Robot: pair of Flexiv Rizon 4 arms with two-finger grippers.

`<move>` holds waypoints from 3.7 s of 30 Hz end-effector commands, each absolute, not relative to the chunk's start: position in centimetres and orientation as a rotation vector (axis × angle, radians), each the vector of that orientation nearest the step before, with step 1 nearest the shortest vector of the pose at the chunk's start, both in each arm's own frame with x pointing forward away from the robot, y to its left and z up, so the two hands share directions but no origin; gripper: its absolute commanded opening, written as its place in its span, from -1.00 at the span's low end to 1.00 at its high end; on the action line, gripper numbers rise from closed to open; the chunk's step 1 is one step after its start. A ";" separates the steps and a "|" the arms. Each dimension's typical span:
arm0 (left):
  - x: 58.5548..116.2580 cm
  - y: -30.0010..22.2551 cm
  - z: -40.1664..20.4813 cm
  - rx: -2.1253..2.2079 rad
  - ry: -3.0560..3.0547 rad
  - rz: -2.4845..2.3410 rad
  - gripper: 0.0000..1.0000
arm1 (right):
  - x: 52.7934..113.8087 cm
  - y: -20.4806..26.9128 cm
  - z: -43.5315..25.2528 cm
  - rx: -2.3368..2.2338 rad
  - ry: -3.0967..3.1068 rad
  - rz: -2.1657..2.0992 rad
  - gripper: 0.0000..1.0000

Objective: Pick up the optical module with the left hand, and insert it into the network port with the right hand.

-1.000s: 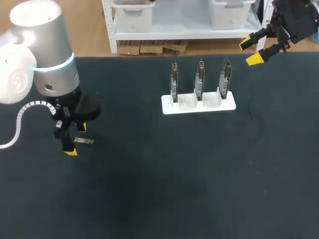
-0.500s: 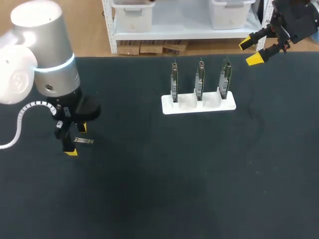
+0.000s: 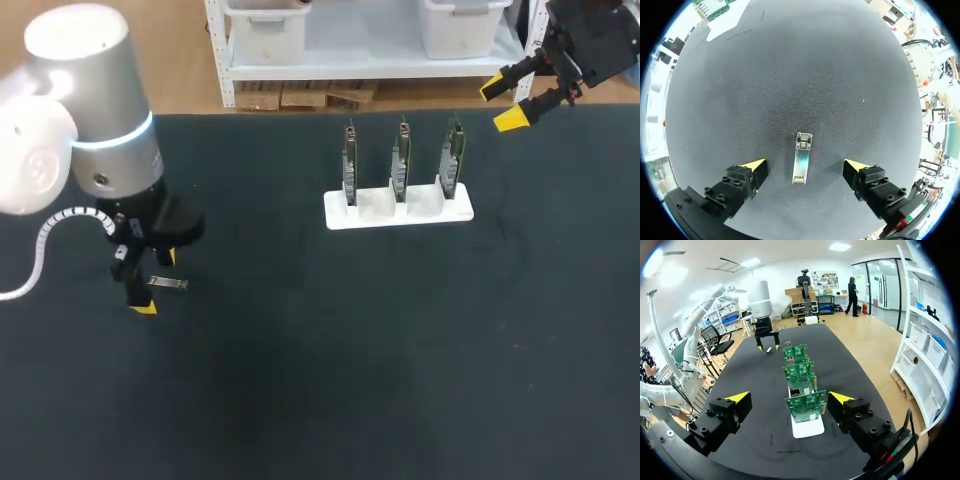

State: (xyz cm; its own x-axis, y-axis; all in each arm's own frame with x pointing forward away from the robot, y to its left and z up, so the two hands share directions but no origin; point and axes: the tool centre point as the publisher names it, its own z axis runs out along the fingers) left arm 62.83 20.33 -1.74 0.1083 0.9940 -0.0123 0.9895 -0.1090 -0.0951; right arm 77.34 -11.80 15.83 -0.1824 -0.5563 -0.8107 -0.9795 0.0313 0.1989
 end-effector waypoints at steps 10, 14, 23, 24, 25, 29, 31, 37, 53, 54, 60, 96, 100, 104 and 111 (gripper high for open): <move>62.6 20.6 -2.3 -2.305 -2.058 0.136 -1.00 | 77.2 -11.8 15.9 -1.554 1.788 1.038 1.00; 62.6 20.6 -2.3 -2.303 -2.061 0.136 -1.00 | 77.2 -11.8 15.9 -1.554 1.788 1.038 1.00; 62.5 20.6 -2.2 -2.298 -2.064 0.148 -1.00 | 77.2 -11.8 15.9 -1.554 1.788 1.038 1.00; 62.5 20.6 -2.2 -2.297 -2.065 0.148 -1.00 | 77.2 -11.8 15.9 -1.554 1.788 1.038 1.00; 62.5 20.6 -2.2 -2.295 -2.066 0.148 -1.00 | 77.2 -11.8 15.9 -1.554 1.788 1.038 1.00; 62.4 20.5 -2.0 -2.316 -2.053 0.177 -1.00 | 77.2 -11.8 15.9 -1.554 1.788 1.038 1.00; 62.5 20.6 -1.6 -2.391 -2.035 0.260 -1.00 | 77.2 -11.8 15.9 -1.554 1.788 1.038 1.00; 62.9 21.4 1.8 -2.656 -1.985 0.497 -1.00 | 77.2 -11.8 15.9 -1.554 1.788 1.038 1.00; 64.1 20.6 9.5 -2.827 -1.920 0.660 -1.00 | 77.2 -11.8 15.9 -1.554 1.788 1.038 1.00; 64.1 20.6 9.5 -2.827 -1.920 0.660 -1.00 | 77.2 -11.8 15.9 -1.554 1.788 1.038 1.00; 64.1 20.6 9.5 -2.827 -1.920 0.660 -1.00 | 77.2 -11.8 15.9 -1.554 1.788 1.038 1.00; 74.1 6.4 19.9 -3.303 -1.562 1.026 -1.00 | 77.2 -11.8 15.9 -1.554 1.788 1.038 1.00; 74.1 6.2 19.6 -3.306 -1.541 1.003 -1.00 | 77.2 -11.8 15.9 -1.554 1.788 1.038 1.00; 74.1 6.2 19.6 -3.306 -1.541 1.003 -1.00 | 77.2 -11.8 15.9 -1.554 1.788 1.038 1.00; 74.1 6.2 19.6 -3.306 -1.541 1.003 -1.00 | 77.2 -11.8 15.9 -1.554 1.788 1.038 1.00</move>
State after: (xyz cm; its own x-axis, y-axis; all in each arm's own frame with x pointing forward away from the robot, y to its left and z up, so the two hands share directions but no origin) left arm 73.77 6.31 19.51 0.5748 0.4819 -0.6613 0.8044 -0.4810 0.3486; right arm 77.34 -11.80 15.83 -0.1824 -0.5563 -0.8108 -0.9795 0.0314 0.1988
